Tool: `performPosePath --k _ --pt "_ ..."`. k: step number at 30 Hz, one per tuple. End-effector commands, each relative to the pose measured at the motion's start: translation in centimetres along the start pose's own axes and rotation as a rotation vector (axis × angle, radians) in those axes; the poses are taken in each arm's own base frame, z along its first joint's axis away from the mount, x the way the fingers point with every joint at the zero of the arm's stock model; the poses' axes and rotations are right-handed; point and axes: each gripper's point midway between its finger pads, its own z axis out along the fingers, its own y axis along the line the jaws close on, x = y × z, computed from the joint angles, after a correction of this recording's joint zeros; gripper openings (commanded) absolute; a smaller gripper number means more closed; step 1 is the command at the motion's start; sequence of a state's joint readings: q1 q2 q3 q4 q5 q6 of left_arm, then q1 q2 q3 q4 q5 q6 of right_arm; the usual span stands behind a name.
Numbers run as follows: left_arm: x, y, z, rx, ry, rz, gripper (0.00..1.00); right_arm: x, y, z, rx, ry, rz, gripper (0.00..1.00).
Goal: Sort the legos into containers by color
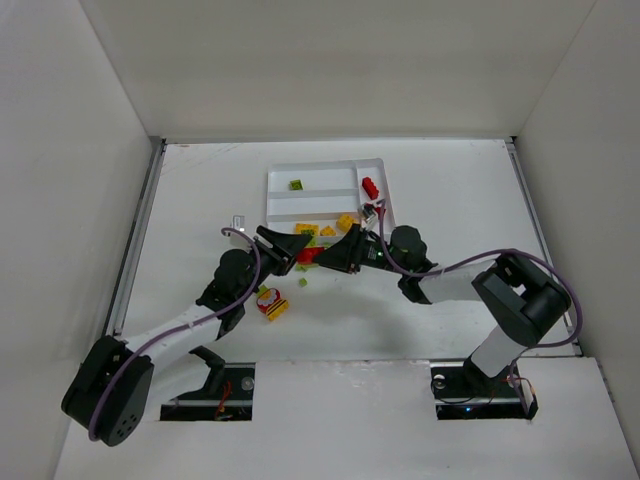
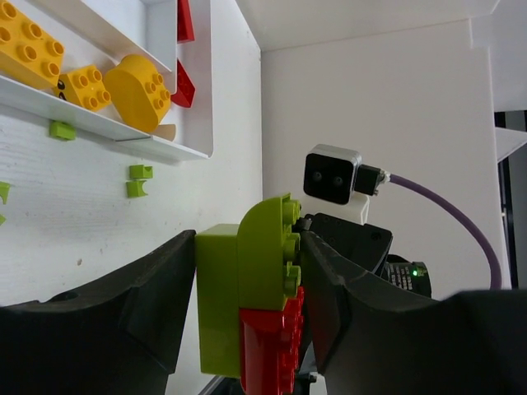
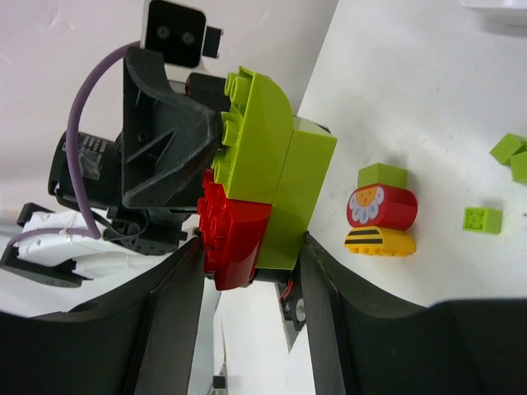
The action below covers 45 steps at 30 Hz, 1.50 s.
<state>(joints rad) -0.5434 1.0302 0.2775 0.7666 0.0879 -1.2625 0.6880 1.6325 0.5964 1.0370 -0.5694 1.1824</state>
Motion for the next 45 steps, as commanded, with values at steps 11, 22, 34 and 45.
performPosePath --k 11,22,34,45 --pt "0.7 -3.7 0.6 0.094 0.07 0.044 0.58 -1.9 2.5 0.1 -0.094 0.008 -0.059 0.46" --pt "1.8 -4.4 0.5 0.101 0.188 -0.001 0.56 -1.1 3.4 -0.2 -0.131 0.064 -0.076 0.46" --pt "1.3 -5.0 -0.6 0.127 0.184 -0.037 0.51 -1.4 3.9 -1.7 -0.133 0.042 -0.097 0.45" --pt "1.0 -5.5 -1.0 0.154 0.165 -0.011 0.33 -1.0 3.5 -2.2 -0.124 0.05 -0.089 0.47"
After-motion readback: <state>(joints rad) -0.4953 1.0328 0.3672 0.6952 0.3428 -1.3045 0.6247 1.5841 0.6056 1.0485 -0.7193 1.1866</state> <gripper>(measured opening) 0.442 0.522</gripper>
